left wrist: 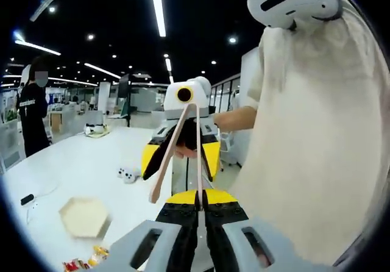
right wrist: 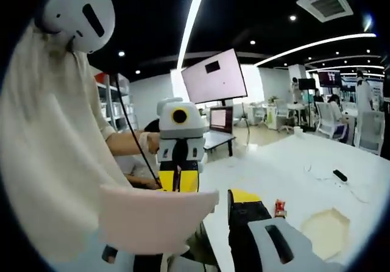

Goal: Place the target food into the container with the food tongs after gripping and lifting it, then release it inside without dropping or visibly crushing the food.

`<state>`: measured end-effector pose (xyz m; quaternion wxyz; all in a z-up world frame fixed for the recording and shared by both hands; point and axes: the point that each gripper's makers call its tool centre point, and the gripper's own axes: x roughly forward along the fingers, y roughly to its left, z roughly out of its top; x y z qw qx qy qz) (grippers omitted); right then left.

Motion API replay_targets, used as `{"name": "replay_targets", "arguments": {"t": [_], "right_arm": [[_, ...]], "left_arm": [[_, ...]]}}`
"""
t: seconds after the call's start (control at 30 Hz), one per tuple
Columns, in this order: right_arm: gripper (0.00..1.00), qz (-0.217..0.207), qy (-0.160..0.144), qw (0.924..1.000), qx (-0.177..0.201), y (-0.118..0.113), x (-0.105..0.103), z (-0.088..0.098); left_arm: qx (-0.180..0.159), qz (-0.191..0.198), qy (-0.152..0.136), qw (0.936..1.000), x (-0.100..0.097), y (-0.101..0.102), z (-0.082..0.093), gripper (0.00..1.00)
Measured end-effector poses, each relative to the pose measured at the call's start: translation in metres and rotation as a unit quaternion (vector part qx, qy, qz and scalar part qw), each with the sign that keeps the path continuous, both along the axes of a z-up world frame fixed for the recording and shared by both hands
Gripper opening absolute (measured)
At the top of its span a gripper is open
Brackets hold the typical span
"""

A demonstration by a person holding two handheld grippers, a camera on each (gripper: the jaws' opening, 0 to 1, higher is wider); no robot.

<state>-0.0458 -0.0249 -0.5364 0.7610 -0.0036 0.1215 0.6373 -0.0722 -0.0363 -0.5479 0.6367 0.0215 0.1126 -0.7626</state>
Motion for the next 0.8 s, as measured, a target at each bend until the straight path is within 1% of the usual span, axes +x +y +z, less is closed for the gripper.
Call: {"name": "replay_targets", "arguments": {"t": [0.13,0.33,0.43,0.53,0.57,0.67,0.8], "right_arm": [[0.33,0.008,0.008,0.9999,0.003,0.0007,-0.0035,0.0004],[0.32,0.014,0.004,0.9998,-0.011,0.0029,-0.0055,-0.0037],[0.3,0.013,0.004,0.9998,-0.015,0.002,-0.0045,-0.0053],[0.27,0.007,0.002,0.9999,-0.014,-0.0007,-0.0001,-0.0033],[0.27,0.005,0.006,0.9999,-0.011,-0.0015,0.0015,-0.0024],[0.26,0.003,0.004,1.0,-0.006,-0.0011,0.002,0.0],[0.26,0.001,0.003,1.0,-0.005,-0.0002,0.0033,-0.0005]], "left_arm": [[0.001,0.0,-0.001,1.0,0.0006,0.0002,-0.0001,0.0],[0.009,-0.003,-0.001,1.0,-0.0013,0.0018,-0.0034,0.0],[0.011,0.001,-0.006,0.9999,-0.0002,0.0018,-0.0042,0.0],[0.001,0.006,-0.015,0.9999,0.0008,0.0007,-0.0013,0.01],[-0.001,0.009,-0.017,0.9998,0.0016,0.0005,-0.0003,0.01],[-0.005,0.013,-0.017,0.9997,0.0039,0.0007,0.0027,0.01],[-0.003,0.019,-0.015,0.9997,0.0051,0.0021,0.0022,0.02]]}}
